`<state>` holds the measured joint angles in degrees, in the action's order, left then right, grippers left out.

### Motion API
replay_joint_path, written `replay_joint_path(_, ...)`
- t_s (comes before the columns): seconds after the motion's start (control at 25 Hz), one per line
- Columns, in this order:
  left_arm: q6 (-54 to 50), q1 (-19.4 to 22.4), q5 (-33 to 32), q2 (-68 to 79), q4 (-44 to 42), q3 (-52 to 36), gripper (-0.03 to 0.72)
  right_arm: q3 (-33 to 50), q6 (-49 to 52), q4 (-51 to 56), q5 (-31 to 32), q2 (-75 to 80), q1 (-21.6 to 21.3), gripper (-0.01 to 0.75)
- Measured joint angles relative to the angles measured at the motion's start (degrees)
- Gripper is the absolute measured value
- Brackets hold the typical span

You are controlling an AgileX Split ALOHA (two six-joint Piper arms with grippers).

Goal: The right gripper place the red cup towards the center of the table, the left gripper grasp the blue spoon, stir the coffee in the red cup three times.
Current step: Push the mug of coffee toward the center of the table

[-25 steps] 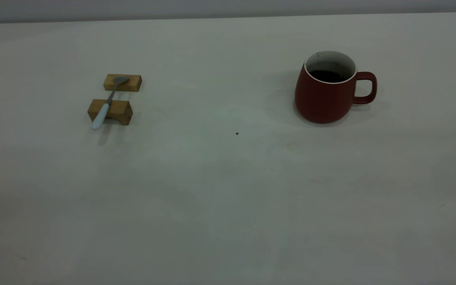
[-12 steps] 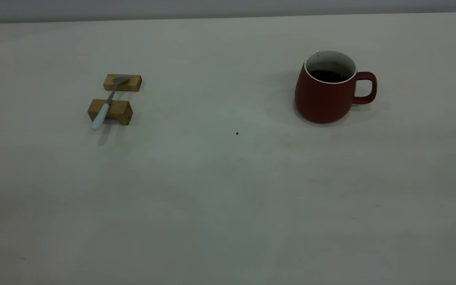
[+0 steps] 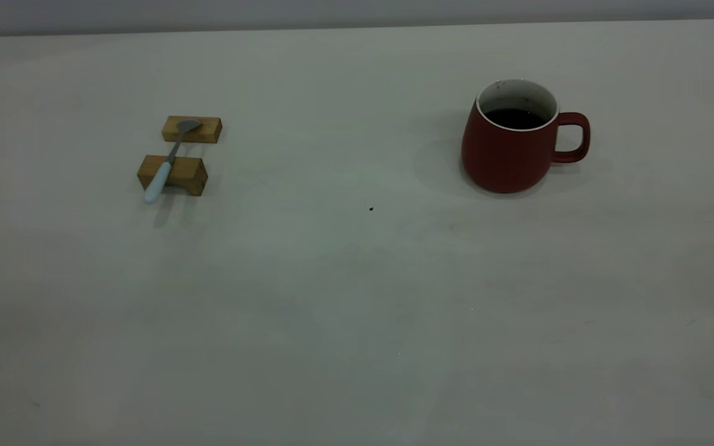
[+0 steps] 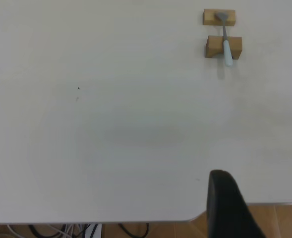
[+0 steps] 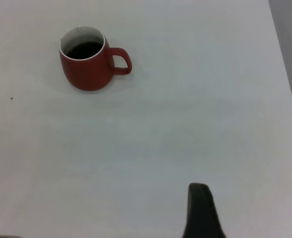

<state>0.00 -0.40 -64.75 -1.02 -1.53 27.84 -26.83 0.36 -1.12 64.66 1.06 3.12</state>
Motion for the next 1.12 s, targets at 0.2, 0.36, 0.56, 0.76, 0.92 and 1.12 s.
replay_joint_path(0.2,0.0,0.0,0.0,0.0,0.0,0.0,0.405,0.0,0.0,0.0,0.0,0.0,0.0,0.552)
replay_joint_path(0.36,0.0,0.0,0.0,0.0,0.0,0.0,0.405,0.0,0.0,2.33,0.0,0.0,0.0,0.552)
replay_joint_path(0.56,0.0,0.0,0.0,0.0,0.0,0.0,0.405,-0.18,0.0,4.87,-0.52,5.89,0.0,0.581)
replay_joint_path(0.76,0.0,0.0,0.0,0.0,0.0,0.0,0.405,-2.95,-1.59,6.6,-7.54,20.46,0.0,0.621)
replay_joint_path(0.92,0.0,0.0,0.0,0.0,0.0,0.0,0.405,-5.79,-8.52,8.13,-17.84,35.61,0.0,0.621)
replay_joint_path(1.12,0.0,0.0,0.0,0.0,0.0,0.0,0.405,-11.79,-23.42,11.6,-24.07,54.22,0.0,0.608)
